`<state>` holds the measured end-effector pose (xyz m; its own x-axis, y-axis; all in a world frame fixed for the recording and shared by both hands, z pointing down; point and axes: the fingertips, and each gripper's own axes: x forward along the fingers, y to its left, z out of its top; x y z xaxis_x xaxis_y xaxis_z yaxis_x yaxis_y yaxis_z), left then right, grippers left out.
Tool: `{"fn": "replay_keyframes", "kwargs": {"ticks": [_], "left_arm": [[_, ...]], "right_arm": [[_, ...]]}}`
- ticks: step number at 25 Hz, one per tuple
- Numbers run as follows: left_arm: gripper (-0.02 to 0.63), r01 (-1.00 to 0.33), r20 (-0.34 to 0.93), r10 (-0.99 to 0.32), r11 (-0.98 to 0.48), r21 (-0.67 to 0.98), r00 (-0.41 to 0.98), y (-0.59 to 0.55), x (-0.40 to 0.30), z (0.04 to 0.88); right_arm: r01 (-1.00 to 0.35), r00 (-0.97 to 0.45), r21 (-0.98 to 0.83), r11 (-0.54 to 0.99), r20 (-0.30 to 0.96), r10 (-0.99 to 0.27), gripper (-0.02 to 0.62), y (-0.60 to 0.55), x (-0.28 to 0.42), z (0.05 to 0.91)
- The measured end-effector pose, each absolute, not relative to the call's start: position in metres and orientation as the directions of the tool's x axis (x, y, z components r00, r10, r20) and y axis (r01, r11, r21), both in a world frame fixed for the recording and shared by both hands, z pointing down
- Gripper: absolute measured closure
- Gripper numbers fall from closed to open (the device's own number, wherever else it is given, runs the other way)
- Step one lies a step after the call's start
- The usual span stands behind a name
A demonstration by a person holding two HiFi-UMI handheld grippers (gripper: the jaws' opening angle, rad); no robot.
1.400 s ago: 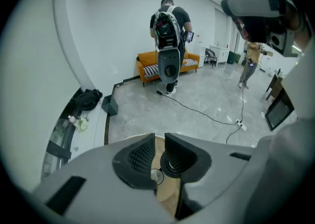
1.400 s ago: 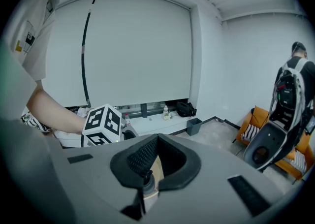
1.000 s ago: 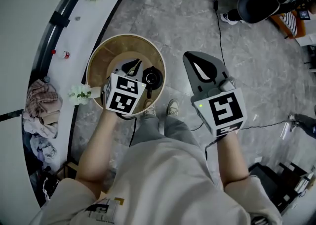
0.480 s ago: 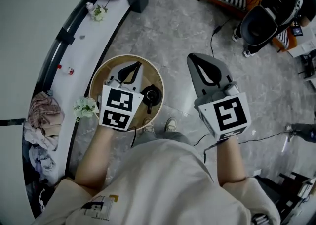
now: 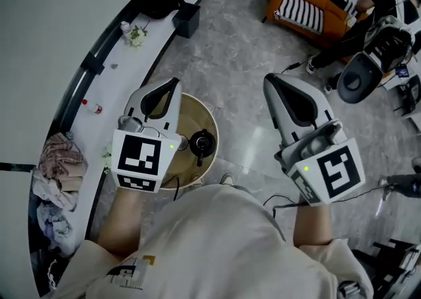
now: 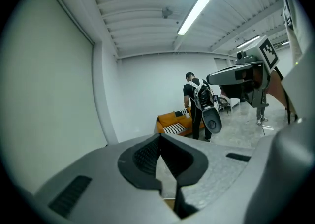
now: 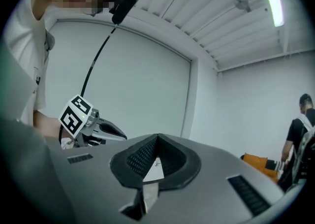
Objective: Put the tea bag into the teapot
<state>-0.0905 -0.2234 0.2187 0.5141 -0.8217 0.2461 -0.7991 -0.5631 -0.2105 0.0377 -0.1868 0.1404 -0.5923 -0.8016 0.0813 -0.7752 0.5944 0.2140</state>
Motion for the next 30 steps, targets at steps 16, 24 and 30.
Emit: {"fn": "replay_keyframes", "kwargs": {"ticks": [16, 24, 30], "left_arm": [[0.598, -0.839, -0.016, -0.862, -0.489, -0.238, 0.507, -0.162, -0.111, 0.112], [0.597, -0.826, 0.028, -0.858, -0.502, -0.255, 0.513, -0.148, -0.102, 0.133], [0.598, -0.829, 0.065, -0.859, -0.507, -0.235, 0.507, -0.135, -0.099, 0.151]], "right_arm": [[-0.795, -0.582, 0.283, 0.537, -0.102, -0.807, 0.589, -0.132, 0.056, 0.071], [-0.788, -0.576, 0.298, 0.538, -0.051, -0.816, 0.589, -0.123, 0.062, 0.093], [-0.796, -0.557, 0.265, 0.545, 0.031, -0.83, 0.589, -0.121, 0.062, 0.125]]}}
